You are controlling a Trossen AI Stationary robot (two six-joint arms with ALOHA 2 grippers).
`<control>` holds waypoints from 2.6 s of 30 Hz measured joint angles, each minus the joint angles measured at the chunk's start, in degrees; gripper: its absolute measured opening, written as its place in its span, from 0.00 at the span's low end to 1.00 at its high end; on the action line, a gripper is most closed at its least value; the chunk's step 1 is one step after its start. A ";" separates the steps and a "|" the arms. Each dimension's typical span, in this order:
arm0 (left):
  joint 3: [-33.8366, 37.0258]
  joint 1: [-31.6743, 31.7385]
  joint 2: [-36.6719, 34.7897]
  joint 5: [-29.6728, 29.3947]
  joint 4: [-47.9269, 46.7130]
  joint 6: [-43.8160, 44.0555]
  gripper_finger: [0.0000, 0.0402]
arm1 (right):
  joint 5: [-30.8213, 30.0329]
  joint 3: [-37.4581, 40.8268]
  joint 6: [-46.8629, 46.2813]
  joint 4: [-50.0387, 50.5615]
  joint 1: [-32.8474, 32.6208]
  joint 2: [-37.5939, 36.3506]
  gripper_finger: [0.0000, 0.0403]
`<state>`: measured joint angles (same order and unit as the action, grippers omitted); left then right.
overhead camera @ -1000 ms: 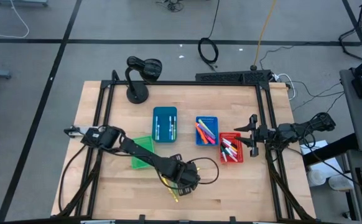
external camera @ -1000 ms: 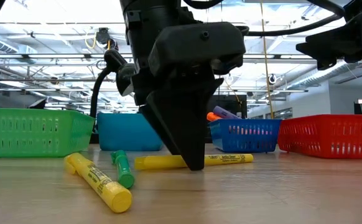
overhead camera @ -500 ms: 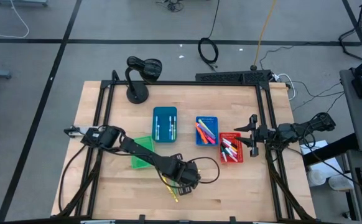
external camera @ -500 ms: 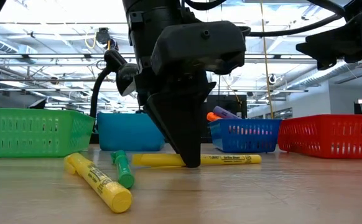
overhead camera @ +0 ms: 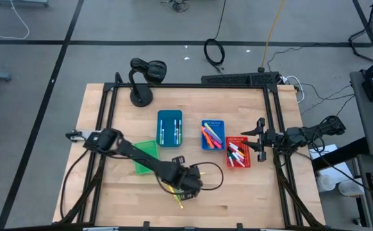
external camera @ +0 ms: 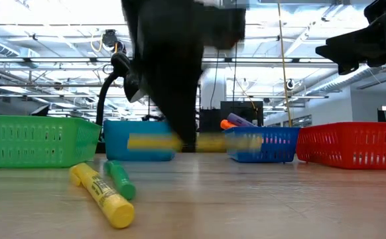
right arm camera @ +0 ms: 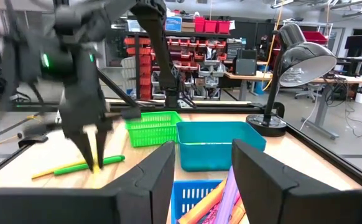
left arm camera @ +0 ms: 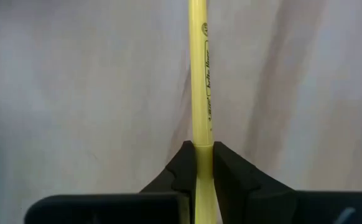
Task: Pick & Place Markers
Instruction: Put the right yellow pen into the green bin, then put the yellow pen into the green bin
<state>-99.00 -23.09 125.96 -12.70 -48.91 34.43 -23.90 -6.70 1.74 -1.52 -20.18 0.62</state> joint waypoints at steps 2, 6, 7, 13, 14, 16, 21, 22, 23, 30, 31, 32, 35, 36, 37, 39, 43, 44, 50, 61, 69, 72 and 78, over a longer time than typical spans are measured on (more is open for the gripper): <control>-0.33 -0.84 -2.17 -2.19 -1.53 0.59 0.09 | 0.00 0.00 -0.01 0.00 0.00 0.00 0.36; -0.20 -2.59 -4.73 -6.17 -7.10 3.51 0.11 | 0.00 0.00 0.00 0.00 0.00 0.00 0.36; -0.18 -3.00 -5.52 -6.88 -8.30 4.61 0.11 | 0.00 0.00 -0.01 0.00 0.00 0.00 0.36; -0.40 -4.85 -10.03 -8.60 -19.51 20.23 0.09 | 0.00 0.00 0.00 0.00 0.00 0.00 0.36; -0.33 -5.24 -10.60 -9.20 -22.53 24.48 0.09 | 0.00 0.00 0.00 0.00 0.00 0.00 0.36; -0.35 -6.00 -11.66 -10.95 -29.04 33.37 0.10 | 0.00 0.00 -0.01 0.00 0.00 -0.01 0.36; 0.13 -8.13 -12.10 -10.59 -41.65 53.70 0.15 | 0.00 0.00 0.00 0.00 0.00 -0.02 0.36; 0.85 -8.34 -12.31 -9.95 -40.73 55.81 0.14 | 0.00 0.00 -0.02 0.00 0.00 -0.02 0.36; 1.28 -8.51 -12.63 -9.03 -40.01 58.26 0.12 | 0.00 0.00 -0.01 0.00 0.00 -0.02 0.36; 4.74 -8.15 -12.67 -5.57 -40.69 65.66 0.08 | 0.03 -0.07 -0.02 -0.15 0.00 0.00 0.36; 5.49 -7.95 -12.70 -5.02 -40.90 66.14 0.08 | 0.02 -0.07 -0.02 0.00 -0.02 0.00 0.36; 6.26 -7.70 -12.80 -4.15 -41.27 67.05 0.09 | 0.02 -0.07 -0.02 0.00 0.00 0.00 0.36; 9.70 -6.86 -12.80 -1.57 -40.89 69.71 0.14 | 0.02 -0.07 -0.02 -0.02 -0.01 0.00 0.36; 11.03 -6.59 -12.75 -0.68 -41.06 70.24 0.15 | 0.02 -0.07 -0.02 -0.02 0.00 0.00 0.36; 12.28 -6.28 -12.75 -0.15 -41.12 70.57 0.15 | 0.02 -0.06 -0.02 -0.02 -0.01 0.01 0.36; 14.51 -5.58 -12.77 0.39 -41.15 71.13 0.14 | 0.00 -0.07 -0.02 -0.09 0.00 0.02 0.36; 16.76 -4.25 -12.77 0.65 -40.61 71.43 0.10 | 0.00 -0.07 -0.02 -0.02 0.00 0.02 0.36; 16.92 -3.93 -12.77 0.53 -40.22 71.37 0.10 | 0.00 -0.07 -0.02 -0.01 -0.02 0.02 0.36; 16.94 -3.12 -12.77 -0.69 -37.39 68.13 0.20 | 0.00 -0.05 -0.02 -0.01 -0.01 0.02 0.36; 16.89 -3.12 -12.77 -0.40 -37.67 61.49 0.41 | 0.00 -0.04 -0.02 -0.01 0.00 0.02 0.36; 11.73 -4.13 -13.65 -2.18 -37.81 47.89 0.45 | 0.01 -0.04 -0.02 0.00 0.00 0.02 0.36; 7.86 -5.64 -13.63 -6.80 -37.45 38.87 0.42 | 0.00 -0.04 -0.02 -0.02 0.00 0.02 0.36; 5.77 -8.80 -13.63 -9.67 -21.88 8.18 0.35 | 0.00 -0.04 -0.02 0.02 -0.02 0.04 0.36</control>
<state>-93.23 -31.89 112.33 -22.37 -70.79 42.61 -23.90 -6.74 1.72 -1.50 -20.21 0.67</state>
